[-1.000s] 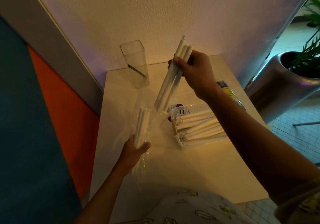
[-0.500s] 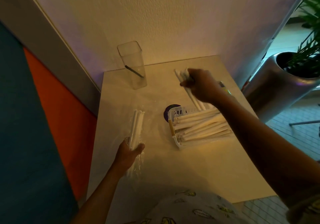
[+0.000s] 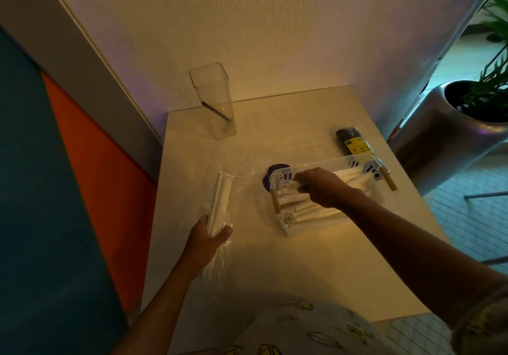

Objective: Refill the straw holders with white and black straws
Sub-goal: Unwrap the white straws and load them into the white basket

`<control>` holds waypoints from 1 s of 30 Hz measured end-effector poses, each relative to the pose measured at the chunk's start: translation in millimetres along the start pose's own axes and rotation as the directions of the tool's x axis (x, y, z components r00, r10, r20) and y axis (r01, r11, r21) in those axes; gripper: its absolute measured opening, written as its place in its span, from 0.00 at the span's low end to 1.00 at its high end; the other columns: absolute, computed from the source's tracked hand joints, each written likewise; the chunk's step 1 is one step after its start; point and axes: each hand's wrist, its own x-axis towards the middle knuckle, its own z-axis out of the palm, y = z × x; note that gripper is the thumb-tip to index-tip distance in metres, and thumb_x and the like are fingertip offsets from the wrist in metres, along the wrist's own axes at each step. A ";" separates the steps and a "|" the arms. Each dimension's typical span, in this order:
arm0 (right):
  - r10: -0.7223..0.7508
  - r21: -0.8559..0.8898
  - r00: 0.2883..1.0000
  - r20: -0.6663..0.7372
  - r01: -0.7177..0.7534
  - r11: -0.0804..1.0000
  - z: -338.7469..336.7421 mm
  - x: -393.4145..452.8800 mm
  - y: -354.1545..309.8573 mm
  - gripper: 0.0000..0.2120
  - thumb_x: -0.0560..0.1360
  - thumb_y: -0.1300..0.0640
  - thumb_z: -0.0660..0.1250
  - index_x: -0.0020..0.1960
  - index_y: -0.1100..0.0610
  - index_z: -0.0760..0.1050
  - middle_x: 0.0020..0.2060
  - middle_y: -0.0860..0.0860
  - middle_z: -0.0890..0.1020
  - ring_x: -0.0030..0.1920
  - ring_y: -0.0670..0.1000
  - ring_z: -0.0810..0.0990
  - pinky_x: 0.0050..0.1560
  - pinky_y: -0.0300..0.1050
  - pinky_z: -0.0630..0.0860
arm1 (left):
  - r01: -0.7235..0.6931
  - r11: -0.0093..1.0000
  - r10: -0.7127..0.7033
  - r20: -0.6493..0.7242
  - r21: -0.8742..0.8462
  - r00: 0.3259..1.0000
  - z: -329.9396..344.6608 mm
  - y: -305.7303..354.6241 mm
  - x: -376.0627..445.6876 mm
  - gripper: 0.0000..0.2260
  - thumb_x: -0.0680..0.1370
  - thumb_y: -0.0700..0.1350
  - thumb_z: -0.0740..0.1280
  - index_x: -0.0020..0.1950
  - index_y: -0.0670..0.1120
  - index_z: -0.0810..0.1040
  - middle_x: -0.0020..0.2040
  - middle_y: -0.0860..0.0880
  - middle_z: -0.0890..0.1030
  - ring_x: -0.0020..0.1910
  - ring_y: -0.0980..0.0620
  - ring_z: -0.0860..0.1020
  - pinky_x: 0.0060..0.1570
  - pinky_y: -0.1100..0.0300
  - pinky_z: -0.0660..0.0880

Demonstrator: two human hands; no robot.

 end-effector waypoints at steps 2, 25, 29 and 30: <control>0.016 0.004 1.000 -0.006 -0.016 1.000 2.9 1.5 3.6 0.13 0.76 0.63 0.69 0.59 0.53 0.79 0.52 0.53 0.84 0.49 0.51 0.82 0.50 0.48 0.81 | -0.002 1.000 0.002 -0.004 0.014 1.000 -0.1 0.8 -0.9 0.20 0.73 0.49 0.74 0.61 0.45 0.73 0.47 0.48 0.80 0.44 0.52 0.81 0.34 0.69 0.74; 0.003 0.201 0.924 -0.384 0.080 0.976 -25.8 18.4 -34.7 0.09 0.79 0.59 0.65 0.57 0.56 0.80 0.52 0.53 0.83 0.47 0.48 0.81 0.47 0.42 0.79 | -0.005 0.999 0.003 0.059 0.044 0.998 1.9 7.1 -3.1 0.17 0.72 0.50 0.75 0.57 0.51 0.73 0.47 0.49 0.81 0.44 0.52 0.81 0.40 0.61 0.79; -0.174 0.291 0.799 -0.576 0.399 0.869 -59.9 18.3 -72.1 0.09 0.79 0.59 0.66 0.58 0.59 0.80 0.52 0.51 0.84 0.48 0.43 0.81 0.50 0.32 0.77 | -0.019 0.999 0.016 0.082 0.042 0.997 3.3 8.4 0.5 0.18 0.72 0.50 0.75 0.59 0.50 0.74 0.47 0.49 0.81 0.45 0.51 0.82 0.44 0.58 0.80; -0.196 0.310 0.813 -0.548 0.415 0.855 -63.8 18.9 -79.1 0.10 0.79 0.58 0.66 0.58 0.59 0.79 0.52 0.51 0.83 0.49 0.43 0.81 0.51 0.33 0.78 | -0.024 0.999 0.021 0.089 0.034 0.996 3.7 9.5 1.3 0.18 0.72 0.50 0.75 0.59 0.50 0.74 0.48 0.49 0.82 0.46 0.51 0.82 0.44 0.58 0.79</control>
